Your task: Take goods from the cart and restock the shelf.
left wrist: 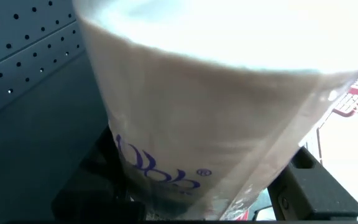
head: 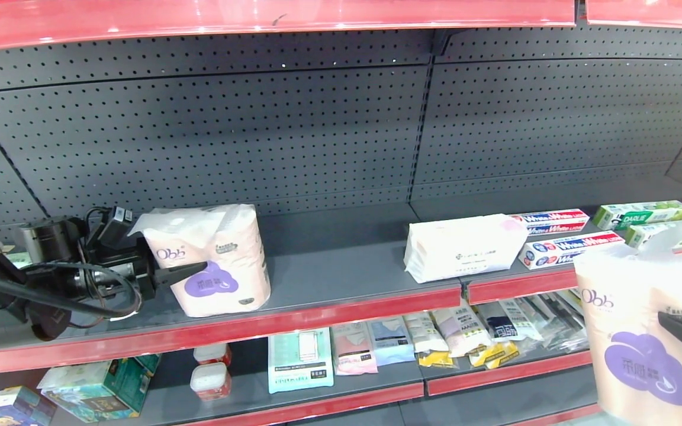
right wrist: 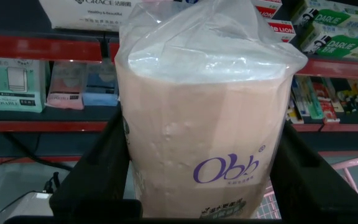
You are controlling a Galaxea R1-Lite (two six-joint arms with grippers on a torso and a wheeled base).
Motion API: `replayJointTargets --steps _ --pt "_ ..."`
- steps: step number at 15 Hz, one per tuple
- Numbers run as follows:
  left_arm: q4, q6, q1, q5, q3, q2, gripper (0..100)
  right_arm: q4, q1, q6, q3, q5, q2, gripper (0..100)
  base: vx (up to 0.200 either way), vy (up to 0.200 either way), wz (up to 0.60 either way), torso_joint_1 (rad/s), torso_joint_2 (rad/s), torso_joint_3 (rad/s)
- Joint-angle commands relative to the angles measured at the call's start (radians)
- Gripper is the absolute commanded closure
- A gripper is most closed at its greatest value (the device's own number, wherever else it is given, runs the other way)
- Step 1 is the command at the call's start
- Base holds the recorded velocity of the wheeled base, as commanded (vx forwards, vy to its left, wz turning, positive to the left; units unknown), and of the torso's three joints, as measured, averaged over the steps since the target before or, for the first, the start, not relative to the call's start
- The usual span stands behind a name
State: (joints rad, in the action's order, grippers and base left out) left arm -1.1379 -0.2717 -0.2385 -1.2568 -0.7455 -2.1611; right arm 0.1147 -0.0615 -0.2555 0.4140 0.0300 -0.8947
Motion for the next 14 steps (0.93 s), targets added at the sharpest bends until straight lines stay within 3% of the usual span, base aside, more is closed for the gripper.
replayJointTargets --steps 1,12,14 --pt "0.000 0.000 0.002 0.000 0.003 0.001 100 0.000 0.000 -0.001 0.002 0.001 -0.009 100 0.000 0.000 0.00 0.000 0.00 0.000" --pt "0.000 -0.001 -0.001 0.016 0.041 0.024 100 0.000 0.000 -0.001 0.000 0.001 -0.017 100 0.000 0.000 0.00 0.000 0.00 0.000" --pt "-0.036 -0.001 -0.004 0.034 0.052 0.024 100 0.000 0.000 -0.001 0.002 0.001 -0.017 100 0.000 0.000 0.00 0.000 0.00 0.000"
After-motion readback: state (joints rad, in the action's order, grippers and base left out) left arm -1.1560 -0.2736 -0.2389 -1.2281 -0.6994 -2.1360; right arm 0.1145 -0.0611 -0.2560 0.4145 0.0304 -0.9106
